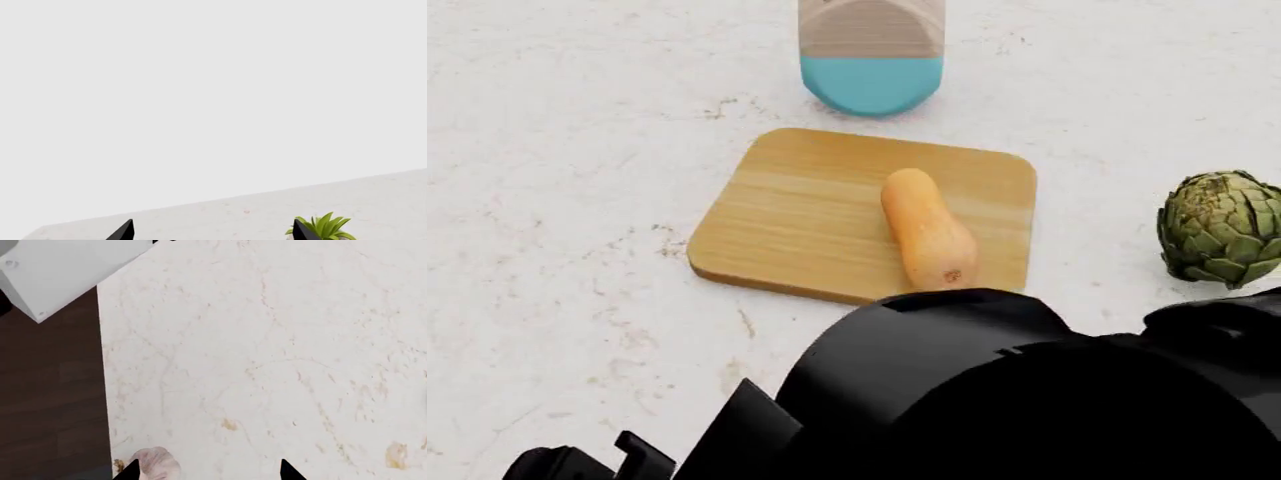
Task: Clear the non-vegetable object off the cutting board and place the vegetables onto it.
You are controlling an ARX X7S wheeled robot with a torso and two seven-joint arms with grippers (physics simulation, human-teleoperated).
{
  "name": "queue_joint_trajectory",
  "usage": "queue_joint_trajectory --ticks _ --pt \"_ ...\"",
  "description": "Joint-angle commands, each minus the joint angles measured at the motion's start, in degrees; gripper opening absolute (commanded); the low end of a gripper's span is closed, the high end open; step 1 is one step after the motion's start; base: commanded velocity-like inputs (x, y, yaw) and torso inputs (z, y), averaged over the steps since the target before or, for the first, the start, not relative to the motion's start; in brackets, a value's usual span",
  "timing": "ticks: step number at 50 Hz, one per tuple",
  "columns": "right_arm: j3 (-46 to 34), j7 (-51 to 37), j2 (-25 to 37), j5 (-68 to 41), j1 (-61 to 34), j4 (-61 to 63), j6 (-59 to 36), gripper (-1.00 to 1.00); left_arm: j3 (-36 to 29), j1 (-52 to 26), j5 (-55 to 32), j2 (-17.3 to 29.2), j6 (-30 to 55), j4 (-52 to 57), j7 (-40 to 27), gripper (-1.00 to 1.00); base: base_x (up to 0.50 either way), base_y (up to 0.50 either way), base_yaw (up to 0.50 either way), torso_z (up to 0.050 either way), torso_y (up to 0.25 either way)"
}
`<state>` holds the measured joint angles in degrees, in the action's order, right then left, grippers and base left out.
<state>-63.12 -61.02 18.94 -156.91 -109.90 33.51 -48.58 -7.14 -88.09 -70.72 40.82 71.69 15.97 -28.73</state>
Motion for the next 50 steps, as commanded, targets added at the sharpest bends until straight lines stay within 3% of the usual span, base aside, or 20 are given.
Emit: queue_joint_trajectory --ticks 1,19,50 --pt "-0.1 0.1 -1.9 -0.4 1.8 2.8 4.5 1.00 -0.1 0.1 -0.3 0.2 -0.2 0.2 -0.4 1.00 0.00 0.00 0.00 0.000 0.000" --pt "-3.0 -0.1 -4.3 2.1 8.0 7.5 9.9 1.00 0.6 0.1 -1.8 1.2 0.3 0.8 -1.6 1.00 0.00 0.00 0.00 0.000 0.000" --pt "-6.5 3.1 -3.3 10.1 16.5 7.5 8.4 1.00 -0.4 0.8 -1.0 1.7 -1.2 0.4 -0.9 1.00 0.00 0.00 0.00 0.000 0.000"
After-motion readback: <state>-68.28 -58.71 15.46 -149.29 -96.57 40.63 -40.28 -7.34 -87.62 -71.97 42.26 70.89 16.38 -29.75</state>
